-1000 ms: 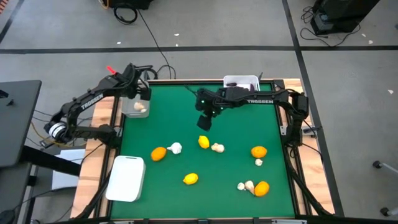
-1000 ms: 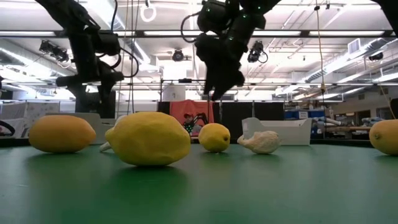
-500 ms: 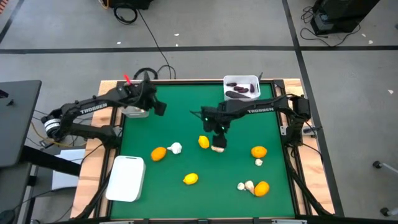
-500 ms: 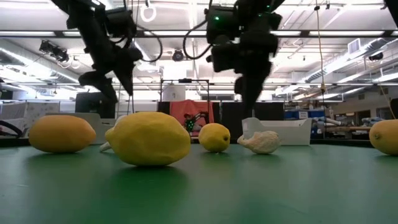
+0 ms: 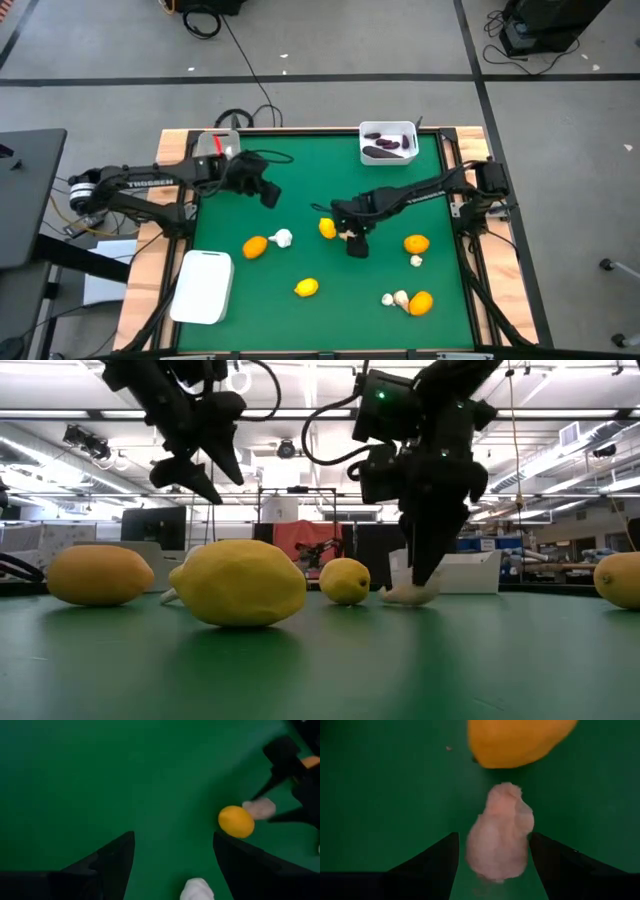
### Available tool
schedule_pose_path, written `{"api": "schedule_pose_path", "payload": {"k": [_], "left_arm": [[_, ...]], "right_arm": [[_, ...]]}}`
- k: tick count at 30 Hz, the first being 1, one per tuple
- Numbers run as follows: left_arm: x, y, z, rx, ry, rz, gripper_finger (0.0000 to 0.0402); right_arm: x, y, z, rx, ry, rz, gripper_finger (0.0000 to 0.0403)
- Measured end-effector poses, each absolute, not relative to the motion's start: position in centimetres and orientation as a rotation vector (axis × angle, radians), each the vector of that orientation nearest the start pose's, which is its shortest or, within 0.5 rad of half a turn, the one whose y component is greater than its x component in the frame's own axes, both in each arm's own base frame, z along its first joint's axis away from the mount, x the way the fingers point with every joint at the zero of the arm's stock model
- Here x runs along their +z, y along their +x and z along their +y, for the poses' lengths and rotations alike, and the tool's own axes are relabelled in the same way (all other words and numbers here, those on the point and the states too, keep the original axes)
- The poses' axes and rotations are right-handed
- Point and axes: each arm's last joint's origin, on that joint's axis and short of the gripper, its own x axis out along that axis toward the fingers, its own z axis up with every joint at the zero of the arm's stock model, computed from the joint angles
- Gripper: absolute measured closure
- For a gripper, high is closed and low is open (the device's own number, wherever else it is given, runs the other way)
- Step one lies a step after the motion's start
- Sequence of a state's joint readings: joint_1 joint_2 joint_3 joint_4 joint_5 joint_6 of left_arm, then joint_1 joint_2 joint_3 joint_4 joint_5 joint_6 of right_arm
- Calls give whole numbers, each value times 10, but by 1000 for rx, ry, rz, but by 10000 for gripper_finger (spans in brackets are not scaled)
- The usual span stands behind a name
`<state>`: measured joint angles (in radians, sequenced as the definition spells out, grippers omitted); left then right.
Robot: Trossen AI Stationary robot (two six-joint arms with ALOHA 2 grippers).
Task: Sort produce into baskets
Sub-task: Put the garlic into the gray bin
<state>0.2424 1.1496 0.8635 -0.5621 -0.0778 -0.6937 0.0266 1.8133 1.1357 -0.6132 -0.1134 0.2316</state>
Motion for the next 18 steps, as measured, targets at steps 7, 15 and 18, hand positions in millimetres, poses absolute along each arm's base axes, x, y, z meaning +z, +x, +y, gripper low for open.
{"api": "schedule_pose_path", "payload": {"k": [7,15,18], "left_arm": [[260,225,39,479,-666,747,127],[262,229,21,396,-566,750,127],[263,231,18,368,-540,734,127]], "right_arm": [[156,337,13,-129,307,1283,178],[156,337,10,-262,323,1262,293],[156,337,10,-288,355,1258,320]]}}
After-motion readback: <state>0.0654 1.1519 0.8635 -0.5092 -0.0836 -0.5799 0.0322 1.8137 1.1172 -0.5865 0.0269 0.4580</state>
